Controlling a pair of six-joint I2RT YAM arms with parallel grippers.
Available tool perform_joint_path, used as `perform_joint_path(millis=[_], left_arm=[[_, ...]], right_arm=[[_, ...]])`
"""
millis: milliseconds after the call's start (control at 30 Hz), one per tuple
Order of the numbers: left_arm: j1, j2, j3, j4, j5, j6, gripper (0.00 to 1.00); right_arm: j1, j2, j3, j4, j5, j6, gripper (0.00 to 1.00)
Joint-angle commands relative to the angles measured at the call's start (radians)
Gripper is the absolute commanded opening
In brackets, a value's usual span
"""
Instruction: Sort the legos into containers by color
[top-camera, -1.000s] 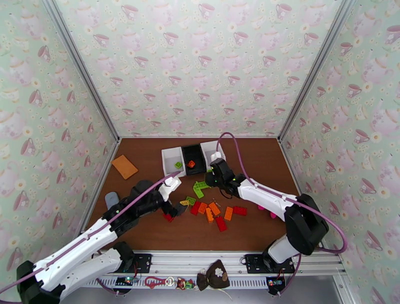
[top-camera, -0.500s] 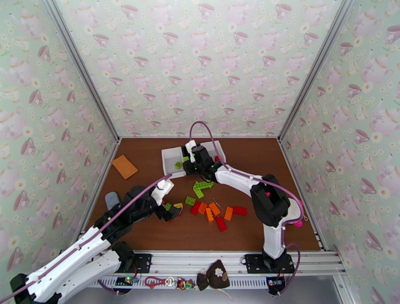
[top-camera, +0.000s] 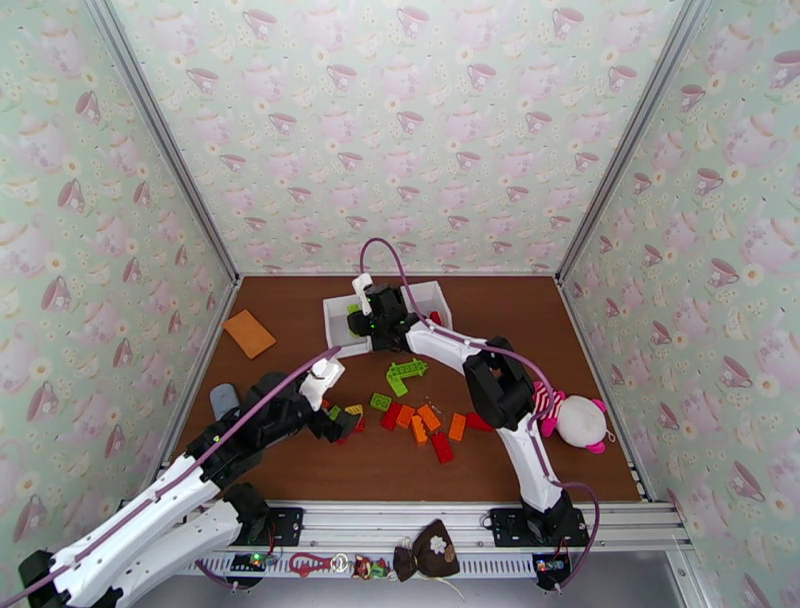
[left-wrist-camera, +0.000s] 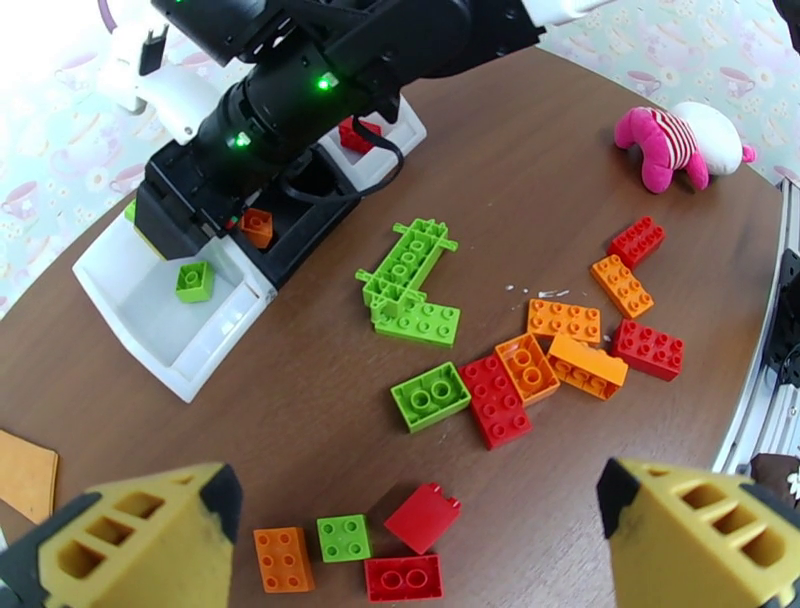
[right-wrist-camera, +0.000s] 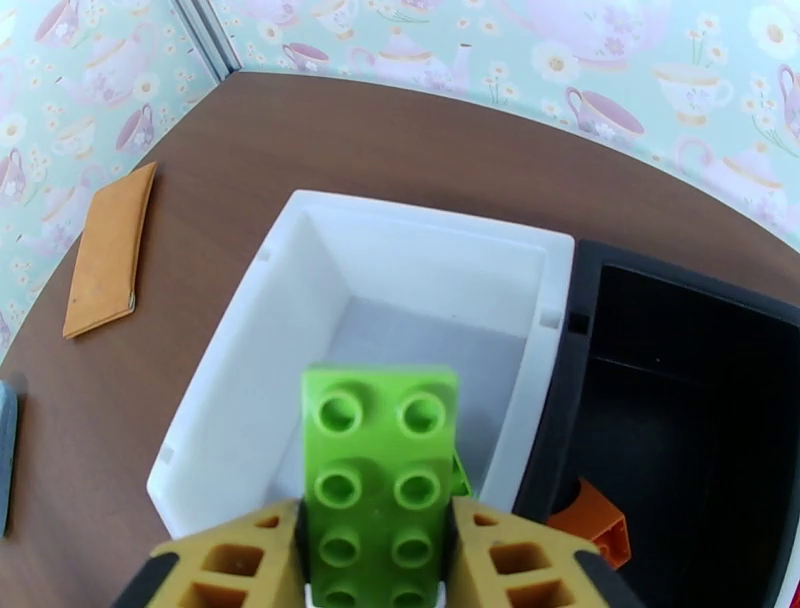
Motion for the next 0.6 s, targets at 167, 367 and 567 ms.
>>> perform_joint_path(millis=[167,367,567], left_arm=[[0.014,0.058,0.04,-0.042,-0.287,-0.218,1.0],[0.031,0.184,0.087,-0.106,-0.408,-0.41,1.0],[0.039,0.328,0.134,-0.193,-0.472,-0.663,1.0]], right_arm=[[0.012,-0.177,-0.073,0.014,-0.007,-0.026,0.75],[0.013,-0.374,-0.302,0.069,0.026,-0.051,0.9],[0.013,-0.567,-0.53,0.084,0.03,-0.102,0.98]])
